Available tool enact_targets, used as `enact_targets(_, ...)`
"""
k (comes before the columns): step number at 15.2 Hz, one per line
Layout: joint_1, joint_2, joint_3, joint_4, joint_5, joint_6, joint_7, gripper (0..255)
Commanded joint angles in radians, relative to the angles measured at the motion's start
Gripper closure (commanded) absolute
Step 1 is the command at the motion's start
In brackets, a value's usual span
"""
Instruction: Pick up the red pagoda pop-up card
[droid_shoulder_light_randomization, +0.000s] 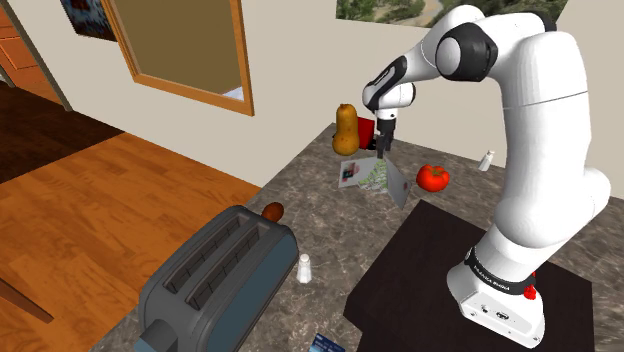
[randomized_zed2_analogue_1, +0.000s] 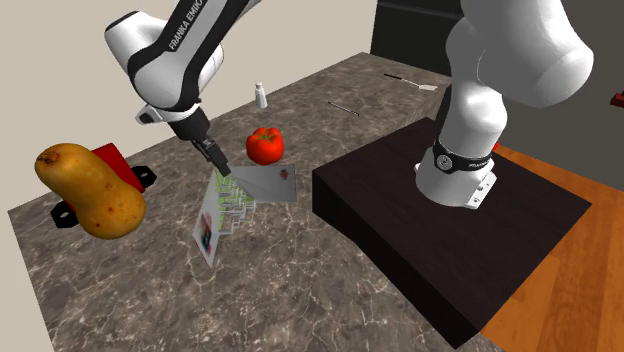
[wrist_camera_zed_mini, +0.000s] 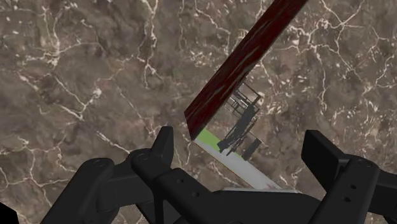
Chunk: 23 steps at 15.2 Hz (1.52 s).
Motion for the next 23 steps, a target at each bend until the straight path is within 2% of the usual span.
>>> enact_targets(1, -0.011, 0.034, 0.005, 0.020, 0.009, 0.014, -0.010, 0)
enact_targets(8, -0.020, 0.090, 0.018, 0.026, 0.025, 0.061, -0.017, 0)
enact_targets(9, -0.021, 0.091, 0.018, 0.028, 0.025, 0.061, -0.018, 255)
enact_targets(18, -0.020, 0.090, 0.018, 0.026, 0.025, 0.061, -0.017, 255)
enact_targets(23, -0.012, 0.040, 0.006, 0.020, 0.011, 0.019, -0.011, 255)
